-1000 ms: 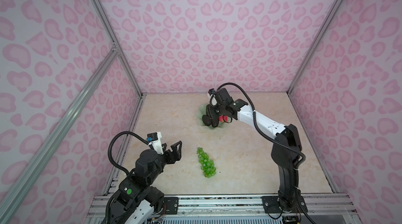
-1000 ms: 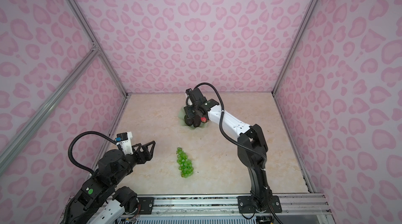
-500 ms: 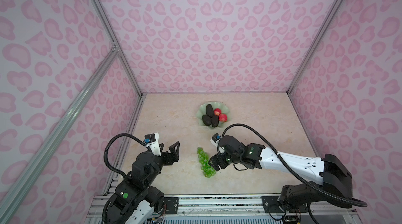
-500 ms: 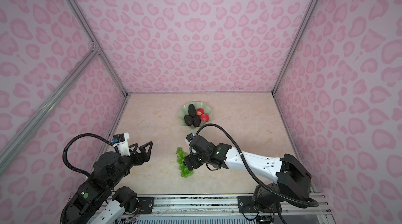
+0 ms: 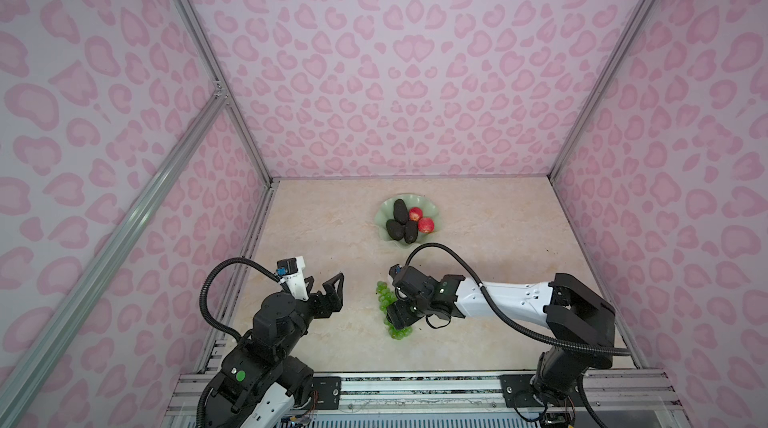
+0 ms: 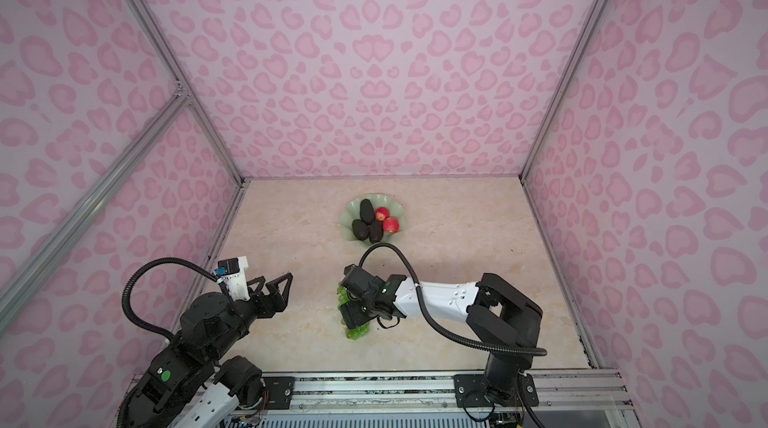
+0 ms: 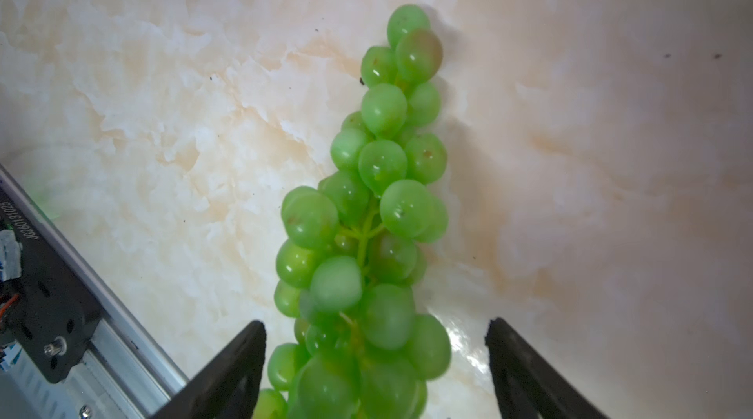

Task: Place and organize the fake fruits in the fruit bowl
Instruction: 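Reach the right gripper to the green grape bunch and lift it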

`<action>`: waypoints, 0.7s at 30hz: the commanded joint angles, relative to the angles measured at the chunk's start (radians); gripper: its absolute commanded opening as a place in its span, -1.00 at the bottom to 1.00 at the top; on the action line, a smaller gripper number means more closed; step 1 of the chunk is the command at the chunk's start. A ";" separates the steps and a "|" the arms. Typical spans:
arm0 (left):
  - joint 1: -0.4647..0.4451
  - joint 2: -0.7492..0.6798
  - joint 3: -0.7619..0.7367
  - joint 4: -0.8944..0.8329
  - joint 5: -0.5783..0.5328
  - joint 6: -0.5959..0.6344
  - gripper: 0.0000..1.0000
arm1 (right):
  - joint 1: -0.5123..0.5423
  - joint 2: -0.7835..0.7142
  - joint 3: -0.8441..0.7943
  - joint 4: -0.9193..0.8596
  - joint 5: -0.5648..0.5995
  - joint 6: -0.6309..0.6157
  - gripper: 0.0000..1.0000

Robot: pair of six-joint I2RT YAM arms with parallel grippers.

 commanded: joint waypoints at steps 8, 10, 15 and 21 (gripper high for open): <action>0.001 0.002 0.002 0.006 -0.008 -0.010 0.83 | 0.002 0.105 0.042 0.013 -0.047 0.010 0.03; 0.001 -0.002 -0.007 0.013 -0.016 -0.012 0.83 | 0.002 0.108 0.044 0.015 -0.050 0.010 -0.18; 0.001 0.010 0.004 0.018 0.000 -0.007 0.83 | 0.002 0.067 0.038 0.032 -0.037 0.025 -0.55; 0.001 0.026 -0.006 0.048 0.010 -0.014 0.83 | -0.006 -0.028 0.060 0.007 0.015 0.010 -0.67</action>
